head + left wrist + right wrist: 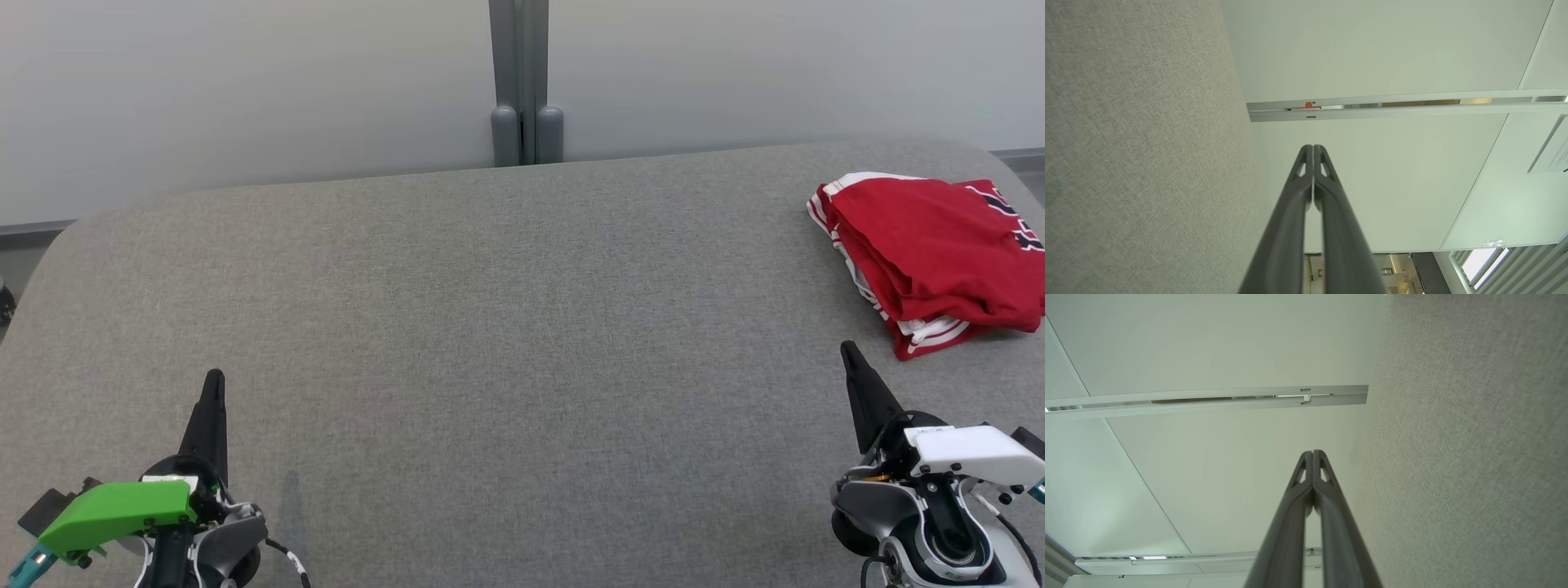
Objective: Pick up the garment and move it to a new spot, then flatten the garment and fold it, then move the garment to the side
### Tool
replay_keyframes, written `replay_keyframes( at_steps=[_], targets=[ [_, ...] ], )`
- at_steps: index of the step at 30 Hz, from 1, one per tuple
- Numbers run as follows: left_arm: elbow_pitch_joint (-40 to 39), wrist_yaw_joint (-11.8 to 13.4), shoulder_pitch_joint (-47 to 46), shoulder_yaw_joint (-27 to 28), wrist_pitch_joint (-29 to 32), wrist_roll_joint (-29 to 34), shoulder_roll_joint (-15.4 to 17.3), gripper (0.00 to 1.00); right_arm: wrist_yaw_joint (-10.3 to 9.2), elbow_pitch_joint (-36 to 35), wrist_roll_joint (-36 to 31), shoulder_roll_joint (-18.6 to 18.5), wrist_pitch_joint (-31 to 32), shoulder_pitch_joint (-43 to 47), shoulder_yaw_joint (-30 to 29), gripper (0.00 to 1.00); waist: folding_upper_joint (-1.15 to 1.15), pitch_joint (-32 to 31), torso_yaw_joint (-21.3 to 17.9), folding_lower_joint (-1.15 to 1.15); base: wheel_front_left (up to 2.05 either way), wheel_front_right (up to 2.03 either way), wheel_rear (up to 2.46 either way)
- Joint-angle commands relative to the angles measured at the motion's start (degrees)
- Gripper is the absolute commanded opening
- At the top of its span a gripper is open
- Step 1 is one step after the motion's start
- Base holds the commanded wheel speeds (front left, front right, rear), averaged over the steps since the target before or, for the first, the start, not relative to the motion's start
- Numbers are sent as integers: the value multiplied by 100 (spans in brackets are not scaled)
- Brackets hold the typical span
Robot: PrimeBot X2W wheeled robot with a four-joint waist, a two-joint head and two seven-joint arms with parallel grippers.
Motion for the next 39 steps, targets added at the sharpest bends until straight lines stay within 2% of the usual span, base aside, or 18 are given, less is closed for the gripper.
replay_keyframes(
  at_steps=[1, 39],
  targets=[
    [11, -1, -79, 28, 6, 46, 4, 0, 2, 8, -30, -3, 12, -66, -14, 0, 0, 0, 0, 0, 0, 0, 0],
    [11, 5, -82, 76, 53, 88, -38, 0, 2, 11, -37, 12, 31, -68, -31, 0, 0, 0, 0, 0, 0, 0, 0]
  ],
)
